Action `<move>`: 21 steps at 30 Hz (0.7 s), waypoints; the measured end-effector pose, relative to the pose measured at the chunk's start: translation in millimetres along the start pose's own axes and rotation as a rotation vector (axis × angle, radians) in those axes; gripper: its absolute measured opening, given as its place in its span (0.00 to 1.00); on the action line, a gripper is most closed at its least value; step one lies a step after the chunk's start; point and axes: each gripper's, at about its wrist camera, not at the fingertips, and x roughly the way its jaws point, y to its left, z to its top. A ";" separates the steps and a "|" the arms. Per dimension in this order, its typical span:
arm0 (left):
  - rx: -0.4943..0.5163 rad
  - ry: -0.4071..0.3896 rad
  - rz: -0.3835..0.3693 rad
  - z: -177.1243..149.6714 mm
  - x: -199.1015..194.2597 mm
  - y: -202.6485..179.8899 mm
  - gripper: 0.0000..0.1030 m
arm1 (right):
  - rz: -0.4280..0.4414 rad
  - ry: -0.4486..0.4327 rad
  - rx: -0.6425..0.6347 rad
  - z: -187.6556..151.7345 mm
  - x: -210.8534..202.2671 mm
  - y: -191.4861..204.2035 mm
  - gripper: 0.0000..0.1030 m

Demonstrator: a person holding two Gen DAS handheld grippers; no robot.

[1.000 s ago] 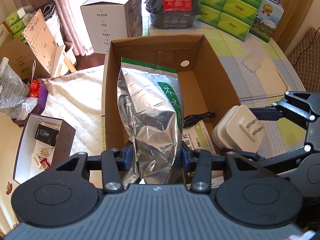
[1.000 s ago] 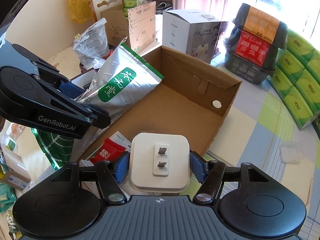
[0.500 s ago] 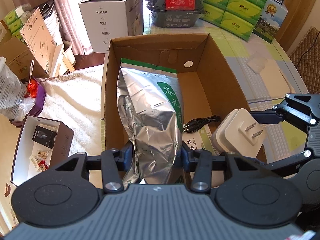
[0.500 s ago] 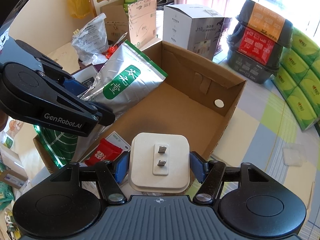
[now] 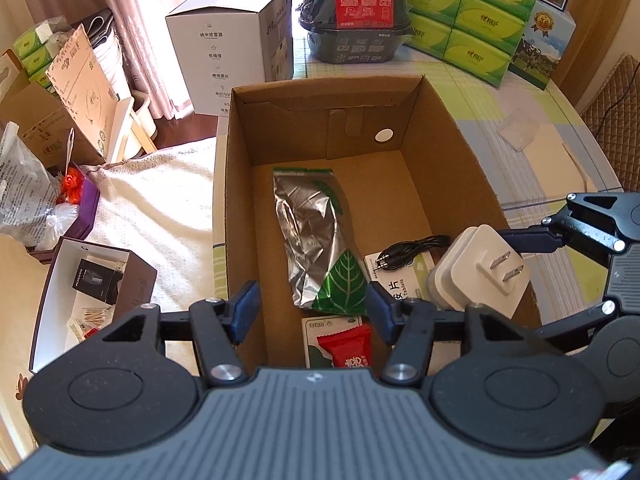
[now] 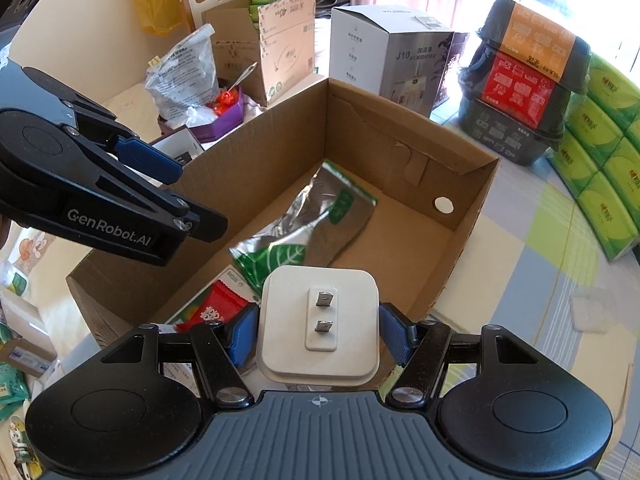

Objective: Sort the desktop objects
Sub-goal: 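Open left tool to drop tea bag while right tool releases plug adapter into box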

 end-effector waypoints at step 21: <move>0.016 -0.005 0.037 -6.0 -8.6 3.4 0.52 | 0.031 -0.067 -0.002 5.5 -9.7 3.5 0.95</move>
